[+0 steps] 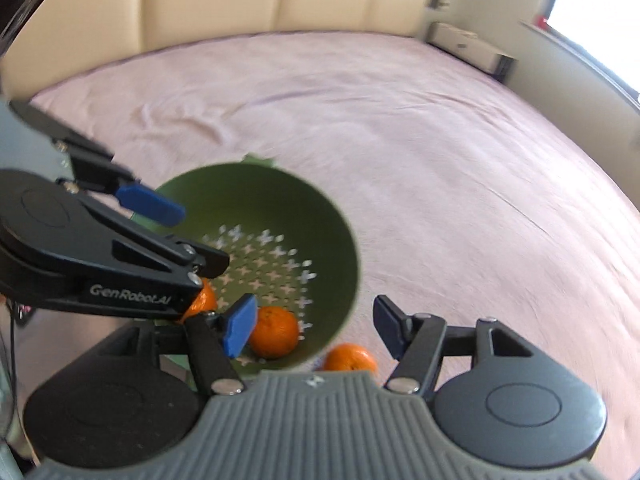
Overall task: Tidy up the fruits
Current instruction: 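Move both open tools back toward the pears beside the banana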
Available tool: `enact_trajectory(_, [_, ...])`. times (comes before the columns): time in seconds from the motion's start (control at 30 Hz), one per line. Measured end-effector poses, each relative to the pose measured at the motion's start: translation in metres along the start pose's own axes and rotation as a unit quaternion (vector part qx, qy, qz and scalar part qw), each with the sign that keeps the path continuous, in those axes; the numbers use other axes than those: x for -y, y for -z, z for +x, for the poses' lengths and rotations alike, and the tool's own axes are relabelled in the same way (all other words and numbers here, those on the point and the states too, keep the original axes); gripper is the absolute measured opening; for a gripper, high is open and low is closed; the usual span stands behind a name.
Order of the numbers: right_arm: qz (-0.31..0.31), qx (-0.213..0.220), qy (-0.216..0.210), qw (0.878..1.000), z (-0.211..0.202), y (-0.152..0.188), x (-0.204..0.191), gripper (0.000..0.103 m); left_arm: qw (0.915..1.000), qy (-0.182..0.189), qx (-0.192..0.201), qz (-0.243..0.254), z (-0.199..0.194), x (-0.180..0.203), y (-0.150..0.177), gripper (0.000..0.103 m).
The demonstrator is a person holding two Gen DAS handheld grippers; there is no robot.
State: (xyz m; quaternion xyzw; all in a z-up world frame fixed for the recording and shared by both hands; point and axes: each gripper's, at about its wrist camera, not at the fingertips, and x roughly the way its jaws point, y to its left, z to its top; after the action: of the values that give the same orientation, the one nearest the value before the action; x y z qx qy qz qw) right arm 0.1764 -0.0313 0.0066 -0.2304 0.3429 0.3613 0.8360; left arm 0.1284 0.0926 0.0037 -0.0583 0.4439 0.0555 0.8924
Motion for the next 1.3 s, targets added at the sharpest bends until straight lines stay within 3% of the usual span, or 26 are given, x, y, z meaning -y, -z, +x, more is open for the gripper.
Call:
enact_trajectory(0.23, [0.078,0.019,0.072,0.994,-0.037,0.03,0.007,0.062,0.9978,0.06,0.024,0.013,-0.015,0.027,0.007,0.057])
enact_trajectory(0.47, [0.165,0.021,0.129,0.978,-0.07,0.076,0.012,0.062,0.9927,0.103,0.026,0.057,-0.022,0.065,0.029,0.059])
enact_trajectory(0.77, [0.226,0.009,0.165,0.96,-0.091,0.122,0.011,0.062,0.9868,0.139,0.011,0.083,-0.018,0.097,0.054,0.059])
enact_trajectory(1.03, [0.264,-0.004,0.189,0.946,-0.099,0.15,0.018,0.062,0.9817,0.18,-0.005,0.062,-0.009,0.106,0.067,0.059])
enact_trajectory(1.3, [0.284,-0.024,0.209,0.935,-0.088,0.169,0.026,0.06,0.9821,0.173,-0.023,0.07,0.01,0.115,0.081,0.059])
